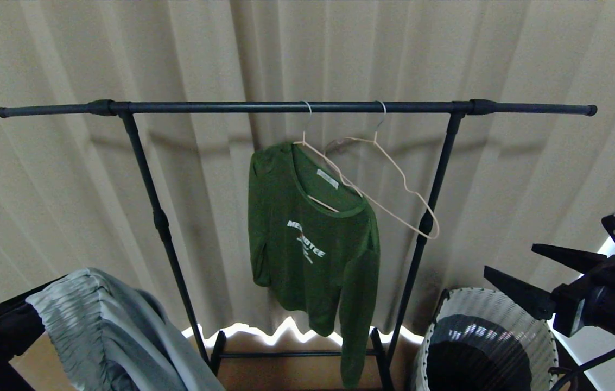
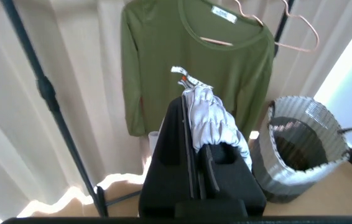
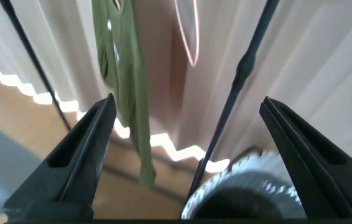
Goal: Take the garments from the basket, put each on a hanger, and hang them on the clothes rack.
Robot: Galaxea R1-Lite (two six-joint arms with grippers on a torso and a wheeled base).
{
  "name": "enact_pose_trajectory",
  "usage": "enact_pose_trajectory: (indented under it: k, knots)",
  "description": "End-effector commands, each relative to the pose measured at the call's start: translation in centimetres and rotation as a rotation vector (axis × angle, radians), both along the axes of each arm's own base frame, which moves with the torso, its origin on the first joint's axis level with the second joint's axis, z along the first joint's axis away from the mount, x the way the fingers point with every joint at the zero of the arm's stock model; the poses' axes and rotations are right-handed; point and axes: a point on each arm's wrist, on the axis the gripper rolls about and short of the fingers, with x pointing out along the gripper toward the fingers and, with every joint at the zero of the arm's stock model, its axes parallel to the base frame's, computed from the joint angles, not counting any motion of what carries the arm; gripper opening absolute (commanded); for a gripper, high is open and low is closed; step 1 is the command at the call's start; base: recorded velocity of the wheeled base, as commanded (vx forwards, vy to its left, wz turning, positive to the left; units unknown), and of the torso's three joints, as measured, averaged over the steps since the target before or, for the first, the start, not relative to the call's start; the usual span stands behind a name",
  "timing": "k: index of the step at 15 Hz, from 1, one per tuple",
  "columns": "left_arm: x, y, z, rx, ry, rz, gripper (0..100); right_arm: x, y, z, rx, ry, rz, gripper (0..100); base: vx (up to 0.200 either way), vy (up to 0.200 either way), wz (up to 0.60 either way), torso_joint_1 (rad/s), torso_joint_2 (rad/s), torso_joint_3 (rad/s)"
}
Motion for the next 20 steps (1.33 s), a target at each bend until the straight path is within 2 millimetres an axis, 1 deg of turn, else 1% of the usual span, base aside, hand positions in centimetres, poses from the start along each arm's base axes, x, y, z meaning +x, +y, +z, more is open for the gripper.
enact_pose_trajectory:
  k: [1, 4, 8, 10, 12, 13, 15, 17, 18, 20]
  knots:
    - [0.4, -0.2, -0.2, 0.007, 0.023, -0.005, 0, 0.8, 0.5, 1.3, 0.003, -0.01, 0.018, 100, 0.2, 0.0, 0.0, 0.002, 0.01, 0.002]
    - [0.3, -0.2, -0.3, 0.008, 0.026, -0.011, 0, 1.2, 1.0, 1.8, -0.003, 0.011, 0.035, 100, 0.2, 0.0, 0.0, -0.002, -0.01, 0.006]
    - [0.3, -0.2, -0.3, 0.007, 0.023, -0.011, 0, 1.9, 1.2, 1.7, -0.01, 0.038, 0.035, 100, 0.2, 0.0, 0.0, 0.005, 0.0, 0.0]
    - [0.2, -0.2, -0.4, 0.009, 0.024, -0.011, 0, 2.3, 1.9, 1.6, -0.015, 0.054, 0.064, 100, 0.2, 0.0, 0.0, 0.005, 0.0, 0.0]
    - [0.0, -0.1, -0.8, 0.017, 0.029, -0.013, 0, 2.9, 2.9, 1.9, -0.025, 0.078, 0.098, 100, 0.0, 0.0, 0.0, 0.0, 0.0, 0.0]
    - [0.0, -0.1, -0.7, 0.016, 0.027, -0.013, 0, 3.0, 3.0, 2.0, -0.028, 0.085, 0.099, 100, 0.0, 0.0, 0.0, 0.0, 0.0, 0.0]
    - [-0.2, -0.1, -0.7, 0.013, 0.017, -0.013, 0, 4.5, 3.9, 3.2, -0.05, 0.151, 0.112, 100, 0.0, 0.0, 0.0, 0.0, 0.0, 0.0]
    - [-0.3, 0.0, -0.7, 0.015, 0.011, -0.013, 0, 6.3, 4.7, 3.9, -0.066, 0.187, 0.112, 100, 0.0, 0.0, 0.0, 0.0, 0.0, 0.0]
    - [-0.4, 0.0, -0.6, 0.013, 0.007, -0.013, 0, 7.4, 5.4, 3.9, -0.073, 0.198, 0.116, 100, 0.0, 0.0, 0.0, 0.0, 0.0, 0.0]
    - [-0.6, 0.1, -0.7, 0.011, 0.001, -0.013, 0, 9.6, 6.3, 3.1, -0.097, 0.235, 0.093, 100, 0.0, 0.0, 0.0, 0.0, 0.0, 0.0]
